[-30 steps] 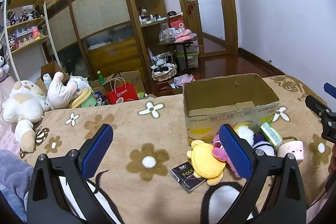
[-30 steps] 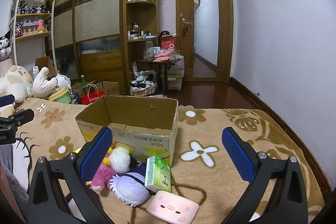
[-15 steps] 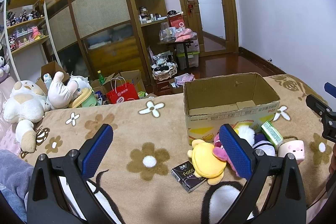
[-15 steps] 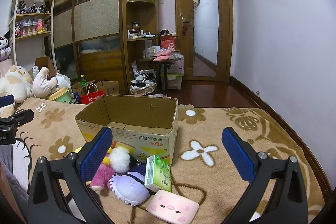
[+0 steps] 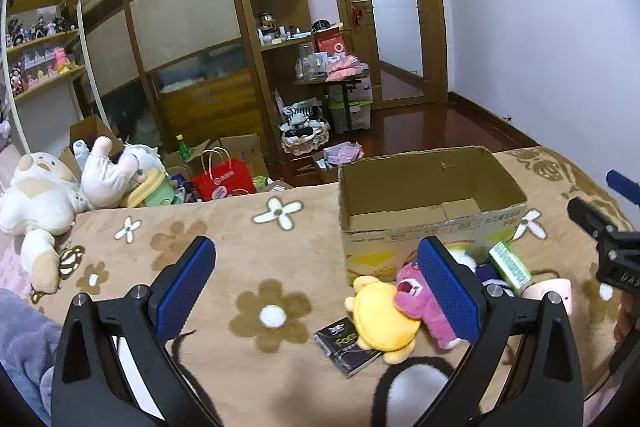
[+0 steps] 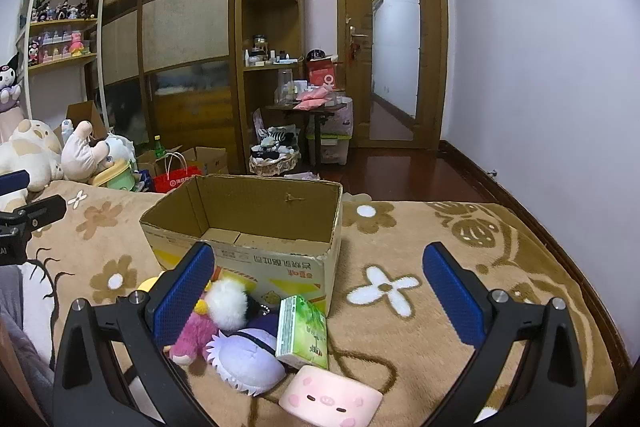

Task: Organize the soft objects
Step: 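Move the left tool to the pink bear while the right tool approaches the green tissue pack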

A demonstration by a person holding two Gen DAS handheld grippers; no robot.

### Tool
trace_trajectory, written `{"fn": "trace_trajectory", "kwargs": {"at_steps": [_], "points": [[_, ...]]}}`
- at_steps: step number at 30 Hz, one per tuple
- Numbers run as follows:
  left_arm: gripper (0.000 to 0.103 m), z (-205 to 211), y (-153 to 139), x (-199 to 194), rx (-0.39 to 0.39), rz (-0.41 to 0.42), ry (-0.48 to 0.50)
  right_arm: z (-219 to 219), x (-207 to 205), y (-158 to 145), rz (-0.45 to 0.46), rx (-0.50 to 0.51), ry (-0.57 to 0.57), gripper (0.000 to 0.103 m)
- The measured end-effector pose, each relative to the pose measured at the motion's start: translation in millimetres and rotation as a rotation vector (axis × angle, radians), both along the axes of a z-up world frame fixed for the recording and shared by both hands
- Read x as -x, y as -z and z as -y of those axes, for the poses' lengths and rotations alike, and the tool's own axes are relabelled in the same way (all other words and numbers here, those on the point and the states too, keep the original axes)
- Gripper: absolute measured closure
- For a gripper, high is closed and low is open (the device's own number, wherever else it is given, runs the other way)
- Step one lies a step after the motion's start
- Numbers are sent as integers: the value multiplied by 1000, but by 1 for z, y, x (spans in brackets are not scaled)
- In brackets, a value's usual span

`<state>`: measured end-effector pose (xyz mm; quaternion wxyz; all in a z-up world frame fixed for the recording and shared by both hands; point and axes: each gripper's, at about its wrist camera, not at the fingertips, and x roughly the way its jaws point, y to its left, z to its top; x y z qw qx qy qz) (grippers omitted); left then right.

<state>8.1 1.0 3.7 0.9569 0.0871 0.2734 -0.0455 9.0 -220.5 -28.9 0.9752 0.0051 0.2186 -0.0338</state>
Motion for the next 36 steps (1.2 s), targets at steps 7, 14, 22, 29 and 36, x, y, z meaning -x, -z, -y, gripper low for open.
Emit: {"fn": "trace_trajectory", "kwargs": {"at_steps": [7, 14, 22, 29, 36], "points": [[3, 20, 4, -23, -11, -33, 6, 0, -16, 7, -55, -27, -28, 0], [3, 41, 19, -46, -24, -93, 18, -1, -38, 23, -137, -47, -42, 0], [3, 62, 42, -60, -71, -145, 56, 7, -62, 42, -226, -80, -62, 0], [3, 76, 60, -68, -102, -187, 87, 15, -74, 54, -278, -89, -59, 0], [3, 95, 85, -70, -139, -270, 146, 19, -83, 68, -349, -101, -33, 0]]}}
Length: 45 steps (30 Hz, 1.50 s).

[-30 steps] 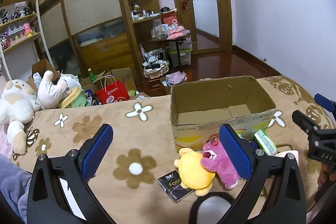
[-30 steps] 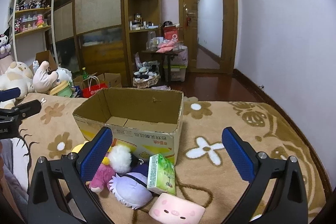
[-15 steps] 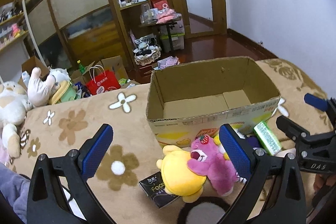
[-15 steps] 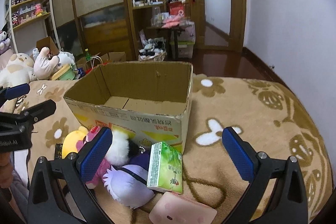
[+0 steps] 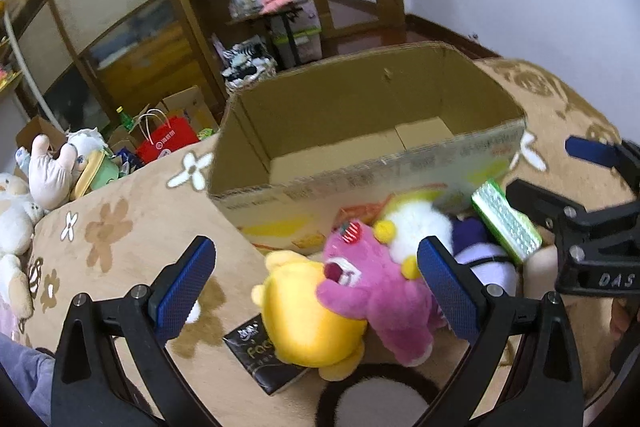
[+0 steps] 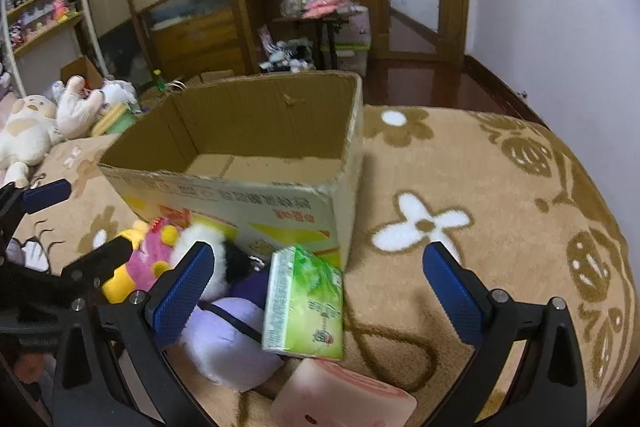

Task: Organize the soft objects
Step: 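Move the left tool to the pink bear while the right tool approaches the green tissue pack, then close the right tool on the green tissue pack while the left tool grips the pink bear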

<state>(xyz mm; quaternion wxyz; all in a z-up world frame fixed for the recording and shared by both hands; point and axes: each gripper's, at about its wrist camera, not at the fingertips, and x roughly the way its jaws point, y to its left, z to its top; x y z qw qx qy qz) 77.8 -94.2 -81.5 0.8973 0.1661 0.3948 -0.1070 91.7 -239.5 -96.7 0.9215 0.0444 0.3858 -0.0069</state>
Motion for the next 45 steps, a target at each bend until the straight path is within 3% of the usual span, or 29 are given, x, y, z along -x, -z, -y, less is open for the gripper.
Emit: {"fn": "trace_trajectory", "kwargs": {"at_steps": [14, 17, 19, 23, 24, 41, 45], "points": [[3, 28, 44, -1, -63, -160, 83, -2, -12, 33, -138, -45, -24, 0], [6, 27, 47, -3, -46, -190, 87, -5, -17, 41, -186, -56, -45, 19], [18, 24, 51, -7, -22, -231, 87, -6, -18, 46, -208, -76, -55, 26], [24, 20, 54, -10, 0, -253, 68, -6, -21, 52, -224, -95, -63, 49], [25, 19, 53, -11, 8, -256, 65, -5, -21, 53, -227, -100, -62, 51], [26, 2, 56, -21, 52, -290, 55, 8, -25, 54, -238, -166, -56, 51], [22, 4, 63, -22, 14, -291, 58, 11, -24, 54, -241, -187, -49, 51]]}}
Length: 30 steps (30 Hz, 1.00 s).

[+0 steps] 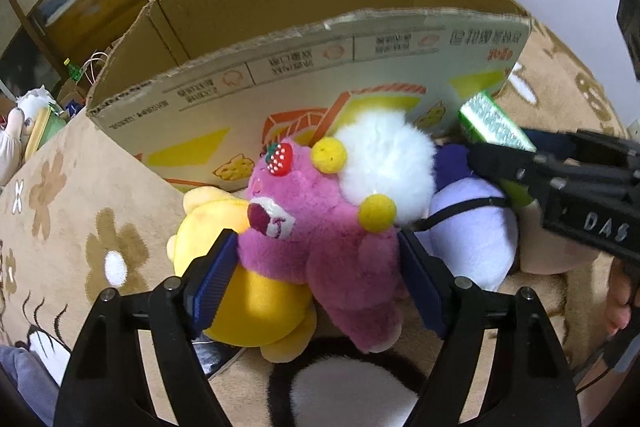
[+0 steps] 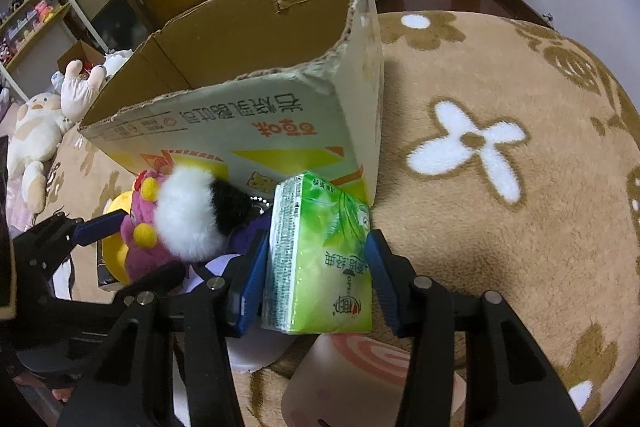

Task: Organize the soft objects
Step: 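Close the right tool on the green tissue pack while the left tool grips the pink bear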

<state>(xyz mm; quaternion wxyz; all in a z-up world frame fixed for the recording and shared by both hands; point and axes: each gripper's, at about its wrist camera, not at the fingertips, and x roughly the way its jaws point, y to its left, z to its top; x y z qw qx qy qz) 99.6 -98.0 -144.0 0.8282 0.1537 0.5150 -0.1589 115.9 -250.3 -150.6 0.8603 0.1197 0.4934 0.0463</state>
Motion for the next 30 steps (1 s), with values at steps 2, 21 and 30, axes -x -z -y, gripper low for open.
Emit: {"fn": "trace_trajectory", "kwargs": {"at_steps": [2, 21, 30], "points": [[22, 3, 3, 3, -21, 17, 7, 2, -1, 0, -3, -6, 1, 51], [43, -15, -13, 12, 104, -15, -39, -12, 14, -18, 68, 47, -31, 57], [35, -2, -1, 16, 8, -25, -2, -15, 24, -28, 86, 28, -25, 58]]}}
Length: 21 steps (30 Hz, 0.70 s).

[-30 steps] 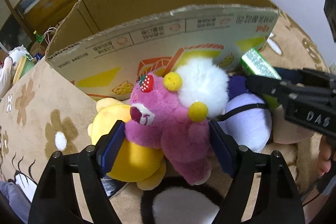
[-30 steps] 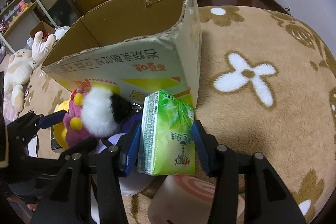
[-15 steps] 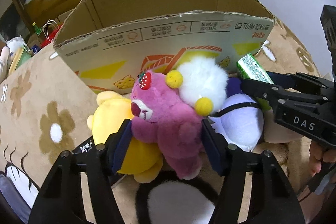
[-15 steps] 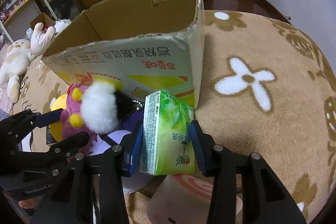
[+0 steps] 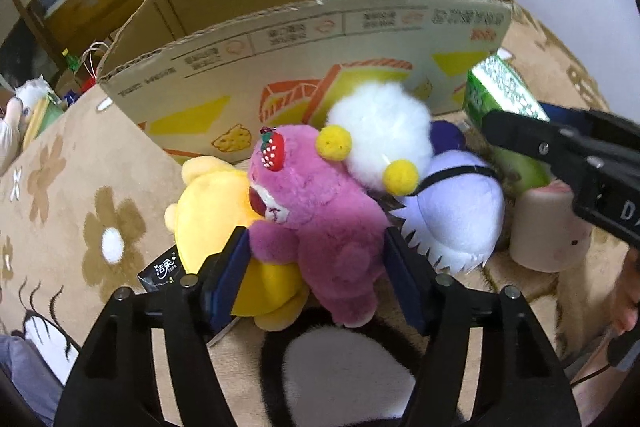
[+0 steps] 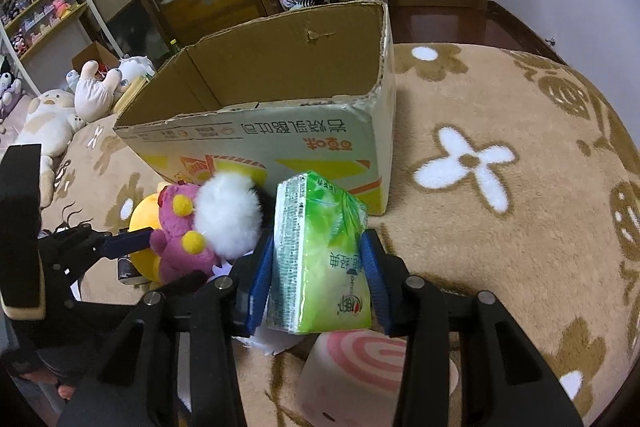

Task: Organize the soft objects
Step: 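Close the right tool on the green tissue pack while the left tool grips the pink bear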

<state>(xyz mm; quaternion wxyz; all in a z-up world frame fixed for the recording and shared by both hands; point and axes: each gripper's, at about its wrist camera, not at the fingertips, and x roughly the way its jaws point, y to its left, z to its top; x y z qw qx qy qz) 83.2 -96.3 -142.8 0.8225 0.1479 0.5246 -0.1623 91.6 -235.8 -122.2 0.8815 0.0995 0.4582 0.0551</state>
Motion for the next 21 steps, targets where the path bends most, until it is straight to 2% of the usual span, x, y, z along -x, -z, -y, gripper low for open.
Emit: {"fn": "trace_trajectory", "kwargs": {"at_steps": [6, 11, 14, 19, 21], "points": [[24, 14, 6, 3, -39, 6, 26, 0, 1, 2, -11, -2, 1, 58], [23, 9, 10, 2, -44, 13, 28, 2, -3, 7, -23, -9, 4, 57], [35, 4, 8, 2, -32, 15, 24, 1, -5, 10, -27, -5, -5, 58], [57, -11, -2, 2, 68, -35, -23, -1, -4, 8, -13, -5, -11, 59], [61, -13, -5, 3, 87, -46, -27, -2, -3, 6, -2, -12, -14, 59]]}}
